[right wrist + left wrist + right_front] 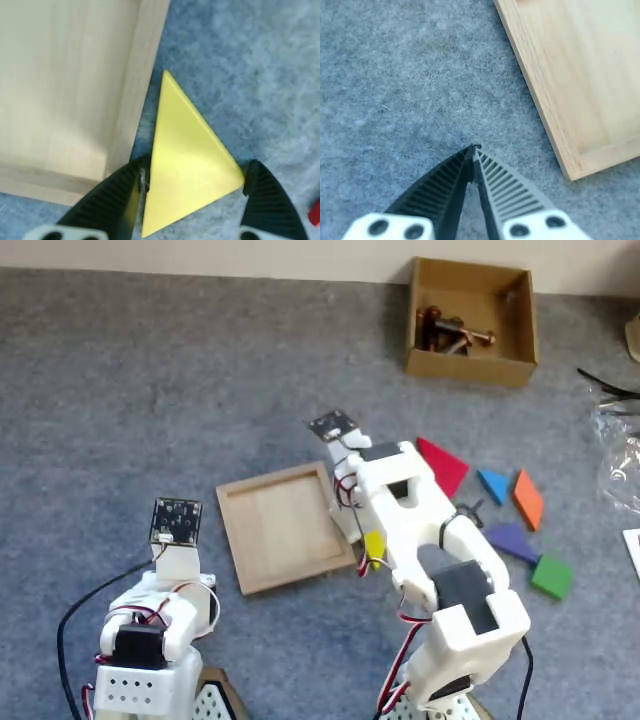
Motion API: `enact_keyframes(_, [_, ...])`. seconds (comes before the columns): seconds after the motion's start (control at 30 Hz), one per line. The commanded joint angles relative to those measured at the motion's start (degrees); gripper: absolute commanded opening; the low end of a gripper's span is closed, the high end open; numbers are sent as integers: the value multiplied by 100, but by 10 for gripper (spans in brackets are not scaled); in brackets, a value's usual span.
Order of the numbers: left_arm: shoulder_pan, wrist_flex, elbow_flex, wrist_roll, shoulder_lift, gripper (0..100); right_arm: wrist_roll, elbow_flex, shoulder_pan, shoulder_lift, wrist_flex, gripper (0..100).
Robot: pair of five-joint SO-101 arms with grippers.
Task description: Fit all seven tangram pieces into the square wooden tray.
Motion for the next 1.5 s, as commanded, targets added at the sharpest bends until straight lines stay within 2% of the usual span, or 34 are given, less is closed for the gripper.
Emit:
enact_keyframes(0.0, [84,-9,110,44,-40,5,-53,127,-66,-84,-40,251])
enact_keyframes(0.13, [84,-9,110,44,-40,5,-53,127,-66,-84,-40,196])
enact_keyframes(0.37, [84,-9,110,44,-40,5,-70,136,-66,-84,-40,191])
enact_keyframes(0.5, [84,-9,110,44,-40,5,-510,127,-66,-84,-31,191])
enact_keyframes(0.9, [84,-9,110,44,-40,5,-536,110,-75,-101,-13,191])
enact_keyframes(1.1, [84,-9,110,44,-40,5,-571,-813,-92,-92,954,191])
enact_keyframes(1.23, [84,-9,110,44,-40,5,-870,-1288,-101,-92,1279,191])
enact_keyframes(1.47, [84,-9,110,44,-40,5,-905,-1604,-409,-92,1543,191])
